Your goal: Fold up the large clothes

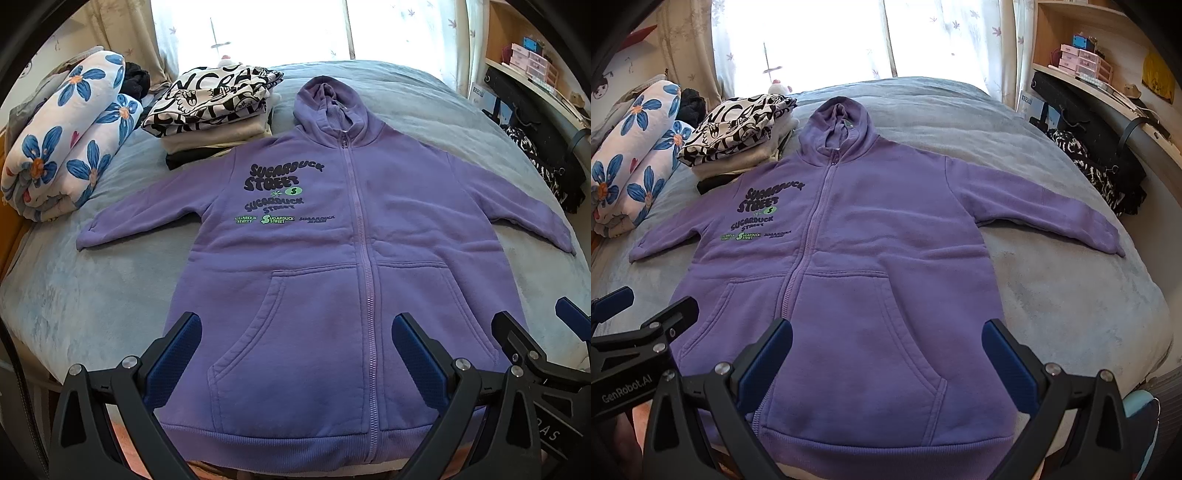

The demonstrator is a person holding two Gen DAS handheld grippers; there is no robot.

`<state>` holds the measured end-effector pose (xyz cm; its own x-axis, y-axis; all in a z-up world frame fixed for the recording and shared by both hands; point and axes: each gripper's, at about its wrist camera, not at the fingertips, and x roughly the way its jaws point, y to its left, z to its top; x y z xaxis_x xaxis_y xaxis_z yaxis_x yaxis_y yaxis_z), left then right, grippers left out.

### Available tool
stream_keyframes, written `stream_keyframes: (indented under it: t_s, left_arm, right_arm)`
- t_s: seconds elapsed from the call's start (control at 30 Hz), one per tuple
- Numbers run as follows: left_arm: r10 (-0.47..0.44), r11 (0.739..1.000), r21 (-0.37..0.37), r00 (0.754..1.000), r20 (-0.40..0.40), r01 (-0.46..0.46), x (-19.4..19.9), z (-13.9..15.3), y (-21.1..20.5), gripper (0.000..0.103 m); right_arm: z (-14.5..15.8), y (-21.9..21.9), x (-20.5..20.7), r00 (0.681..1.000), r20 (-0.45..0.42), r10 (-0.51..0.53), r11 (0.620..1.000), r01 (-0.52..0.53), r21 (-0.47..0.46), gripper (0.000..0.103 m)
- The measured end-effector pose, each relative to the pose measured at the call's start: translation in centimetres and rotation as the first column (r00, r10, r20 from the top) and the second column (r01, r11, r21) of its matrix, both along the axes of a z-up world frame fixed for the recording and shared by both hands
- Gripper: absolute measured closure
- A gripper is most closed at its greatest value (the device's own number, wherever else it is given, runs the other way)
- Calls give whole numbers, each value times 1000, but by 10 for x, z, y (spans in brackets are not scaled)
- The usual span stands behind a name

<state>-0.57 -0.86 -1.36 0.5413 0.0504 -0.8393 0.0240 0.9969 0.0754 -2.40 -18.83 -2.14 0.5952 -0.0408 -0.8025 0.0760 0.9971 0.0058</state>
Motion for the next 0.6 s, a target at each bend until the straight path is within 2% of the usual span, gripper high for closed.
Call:
stream_keyframes:
  t_s: [0.23, 0.6]
  left_arm:
    - [-13, 999, 34, 1000, 14, 12, 7, 0, -8, 1]
    - [-39, 999, -5, 999, -29, 39, 26, -13, -23, 1]
  right_arm:
    - [-2, -8, 7, 1000, -3, -9, 1000, 9, 14, 0]
    - [-10, -35, 19, 999, -17, -42, 998, 43, 43, 0]
